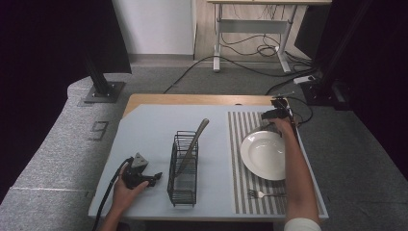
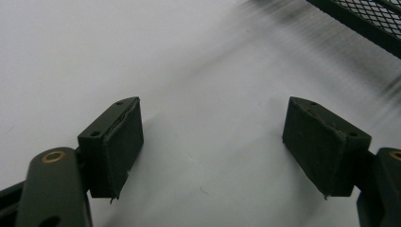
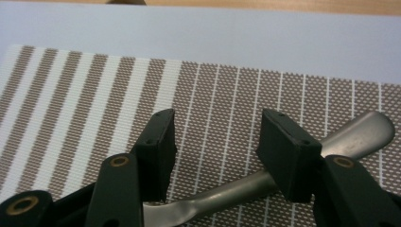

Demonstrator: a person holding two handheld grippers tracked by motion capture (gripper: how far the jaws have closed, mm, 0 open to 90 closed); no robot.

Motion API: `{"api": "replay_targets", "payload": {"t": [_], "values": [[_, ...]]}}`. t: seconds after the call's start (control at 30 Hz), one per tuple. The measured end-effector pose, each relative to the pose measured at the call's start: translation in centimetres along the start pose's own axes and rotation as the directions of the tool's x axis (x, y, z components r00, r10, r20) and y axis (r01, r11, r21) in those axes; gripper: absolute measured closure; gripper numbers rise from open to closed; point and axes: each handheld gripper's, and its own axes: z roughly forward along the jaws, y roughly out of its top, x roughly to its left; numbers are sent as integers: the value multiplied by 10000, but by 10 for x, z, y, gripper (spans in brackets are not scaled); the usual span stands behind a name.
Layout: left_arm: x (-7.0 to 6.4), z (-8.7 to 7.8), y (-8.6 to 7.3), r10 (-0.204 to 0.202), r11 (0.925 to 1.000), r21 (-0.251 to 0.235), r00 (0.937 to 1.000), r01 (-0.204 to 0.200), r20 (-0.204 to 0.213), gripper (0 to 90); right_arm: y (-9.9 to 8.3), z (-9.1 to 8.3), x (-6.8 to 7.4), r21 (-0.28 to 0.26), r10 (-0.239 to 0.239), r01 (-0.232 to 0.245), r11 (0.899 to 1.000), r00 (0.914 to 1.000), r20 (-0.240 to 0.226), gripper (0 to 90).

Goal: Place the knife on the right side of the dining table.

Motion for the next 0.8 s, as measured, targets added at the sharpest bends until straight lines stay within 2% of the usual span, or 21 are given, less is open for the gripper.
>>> {"api": "replay_targets", "payload": {"t": [0.23, 0.47, 0.8], "values": [[0, 0, 0, 3, 10000, -1, 10000, -3, 1, 205, -2, -1, -2, 285, 107, -108, 9995, 9999, 61, 471], [0, 0, 0, 17, 10000, -7, 10000, -17, -12, 205, -8, -7, -6, 381, 564, -562, 9977, 9984, -45, 467], [0, 0, 0, 22, 10000, -9, 10000, -22, -17, 205, -17, -16, -17, -23, 1085, -1090, 9940, 9913, -744, 461]]}}
